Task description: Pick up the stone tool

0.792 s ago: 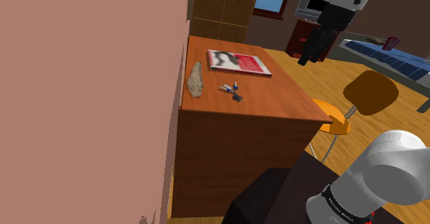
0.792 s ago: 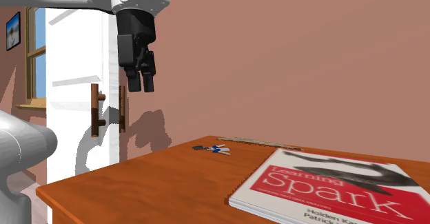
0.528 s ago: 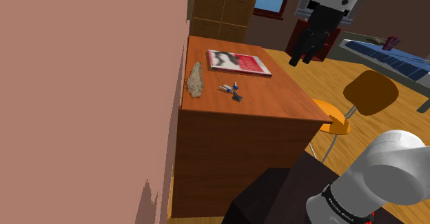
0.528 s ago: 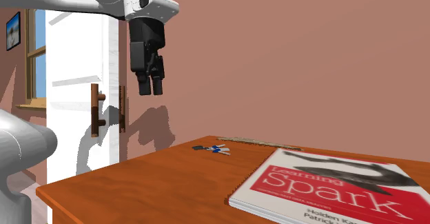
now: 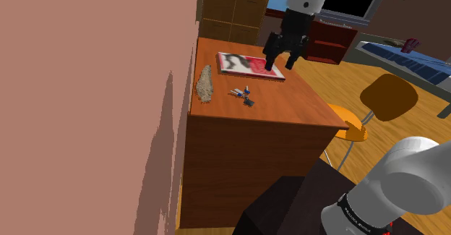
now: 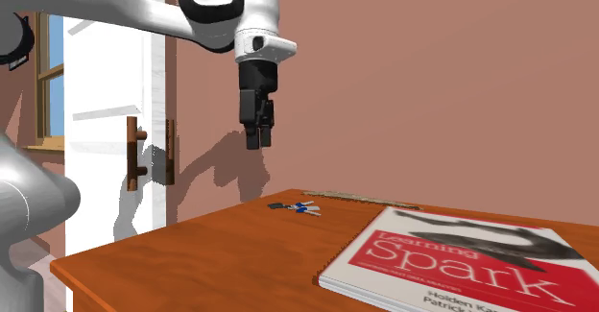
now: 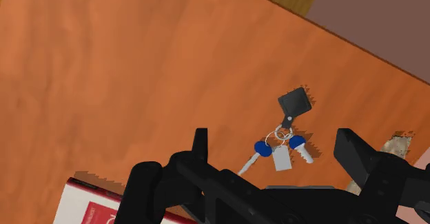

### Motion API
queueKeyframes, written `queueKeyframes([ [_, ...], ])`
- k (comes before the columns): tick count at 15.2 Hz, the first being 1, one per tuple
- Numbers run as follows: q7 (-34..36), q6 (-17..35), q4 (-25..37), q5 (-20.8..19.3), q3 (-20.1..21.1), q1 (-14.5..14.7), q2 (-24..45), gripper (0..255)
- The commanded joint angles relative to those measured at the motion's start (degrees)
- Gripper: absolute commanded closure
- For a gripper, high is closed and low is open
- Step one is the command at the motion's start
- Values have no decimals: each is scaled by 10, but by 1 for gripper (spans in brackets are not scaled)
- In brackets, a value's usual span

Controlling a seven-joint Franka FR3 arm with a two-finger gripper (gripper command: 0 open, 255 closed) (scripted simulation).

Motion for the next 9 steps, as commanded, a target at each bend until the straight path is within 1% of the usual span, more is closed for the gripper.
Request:
queueKeyframes([
  [1,44,5,30,2,22,-1,41,0],
  [5,122,16,96,-5,56,-3,132,0],
  [9,201,17,176,-25,82,1,230,0],
])
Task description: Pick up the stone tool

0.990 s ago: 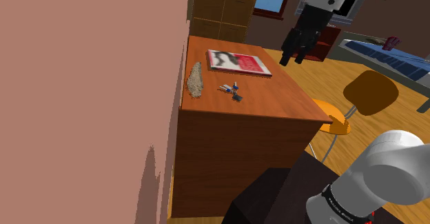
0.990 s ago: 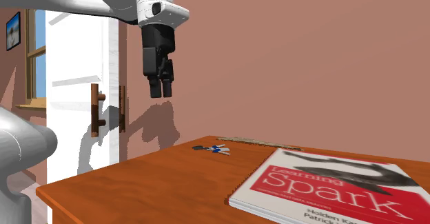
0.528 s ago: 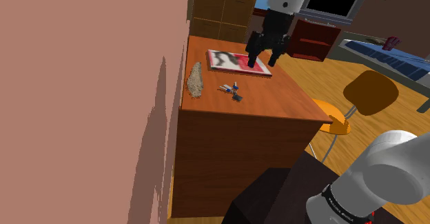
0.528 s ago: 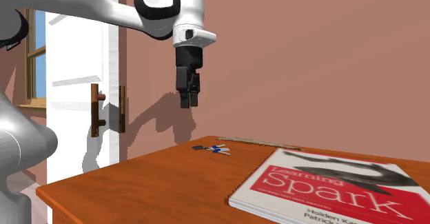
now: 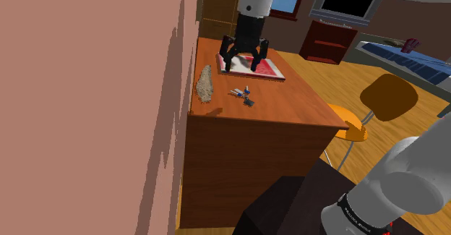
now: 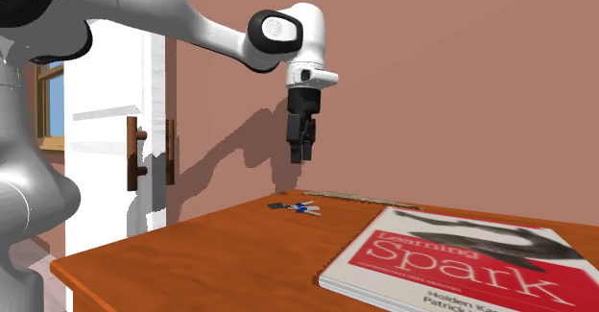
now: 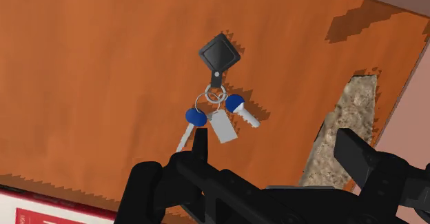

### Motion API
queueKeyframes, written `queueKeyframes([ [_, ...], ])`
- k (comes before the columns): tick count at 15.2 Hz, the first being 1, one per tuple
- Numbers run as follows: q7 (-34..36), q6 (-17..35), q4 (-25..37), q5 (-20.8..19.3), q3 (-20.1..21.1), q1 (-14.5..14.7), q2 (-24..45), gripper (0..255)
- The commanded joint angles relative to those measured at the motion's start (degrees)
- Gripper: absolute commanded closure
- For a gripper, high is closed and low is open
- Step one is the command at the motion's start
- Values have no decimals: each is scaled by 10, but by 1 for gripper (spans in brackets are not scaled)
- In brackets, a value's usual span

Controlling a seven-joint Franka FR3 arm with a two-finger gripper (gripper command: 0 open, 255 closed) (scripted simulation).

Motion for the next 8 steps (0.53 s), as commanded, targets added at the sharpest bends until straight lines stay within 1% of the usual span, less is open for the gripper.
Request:
queueKeyframes([
  [1,42,-3,44,-11,11,4,50,0],
  [5,115,-18,147,-39,22,20,157,0],
  [8,164,-39,240,-61,23,39,242,0],
])
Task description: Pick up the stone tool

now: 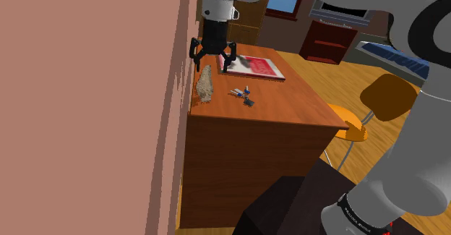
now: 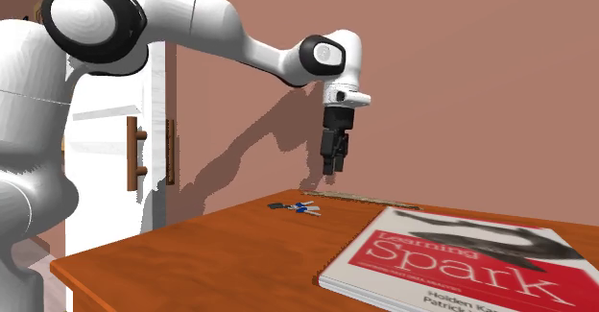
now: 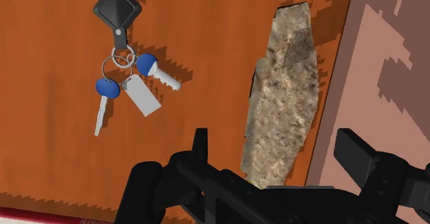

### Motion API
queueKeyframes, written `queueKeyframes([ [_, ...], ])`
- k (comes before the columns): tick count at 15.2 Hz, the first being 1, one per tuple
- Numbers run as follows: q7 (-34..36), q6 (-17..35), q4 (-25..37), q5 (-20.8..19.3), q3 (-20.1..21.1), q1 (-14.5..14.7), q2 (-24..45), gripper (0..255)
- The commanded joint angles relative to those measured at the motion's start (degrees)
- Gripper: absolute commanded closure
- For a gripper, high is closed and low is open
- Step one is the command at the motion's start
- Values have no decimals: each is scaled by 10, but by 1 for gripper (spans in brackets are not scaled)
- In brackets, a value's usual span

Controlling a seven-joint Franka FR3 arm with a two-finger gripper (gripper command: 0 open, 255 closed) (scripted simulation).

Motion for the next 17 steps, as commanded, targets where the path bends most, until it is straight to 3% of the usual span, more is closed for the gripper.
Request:
queueKeyframes([
  [1,27,-11,53,-12,-1,12,49,0],
  [10,26,47,-6,-12,-4,10,49,0],
  [11,27,55,-16,-11,-3,10,47,255],
  [17,27,64,-22,-12,-3,10,49,255],
])
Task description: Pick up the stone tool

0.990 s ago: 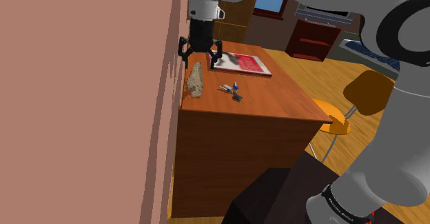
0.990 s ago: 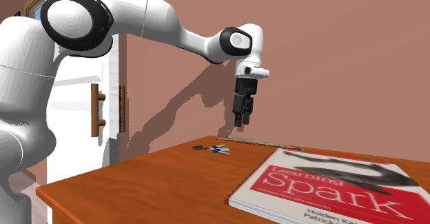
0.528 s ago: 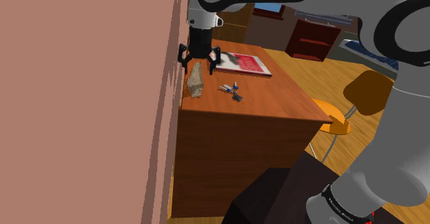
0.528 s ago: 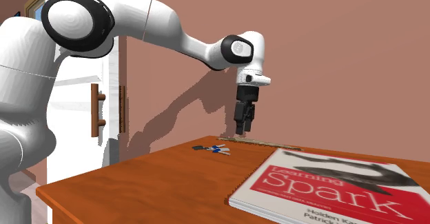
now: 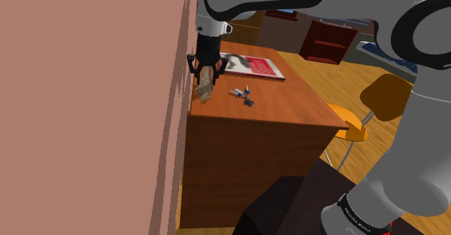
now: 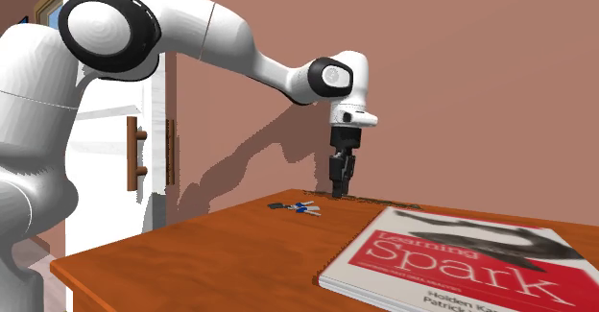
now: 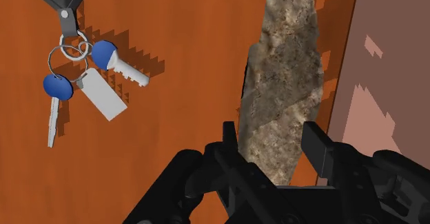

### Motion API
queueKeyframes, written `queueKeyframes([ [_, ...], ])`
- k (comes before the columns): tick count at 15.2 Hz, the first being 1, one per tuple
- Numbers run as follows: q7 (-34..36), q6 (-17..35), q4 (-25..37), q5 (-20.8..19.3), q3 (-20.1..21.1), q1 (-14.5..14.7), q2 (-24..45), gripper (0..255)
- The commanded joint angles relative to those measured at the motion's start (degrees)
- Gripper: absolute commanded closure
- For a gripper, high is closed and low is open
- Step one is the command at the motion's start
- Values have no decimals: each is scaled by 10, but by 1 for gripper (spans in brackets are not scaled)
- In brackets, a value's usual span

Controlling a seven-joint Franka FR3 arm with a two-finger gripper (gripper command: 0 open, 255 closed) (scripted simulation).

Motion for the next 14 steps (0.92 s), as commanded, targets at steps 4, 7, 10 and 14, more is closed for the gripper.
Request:
queueKeyframes([
  [4,0,-14,17,2,2,3,9,255],
  [7,0,-37,39,2,3,5,9,255],
  [10,0,-61,63,2,3,6,10,255],
  [14,1,-93,99,1,4,9,13,255],
])
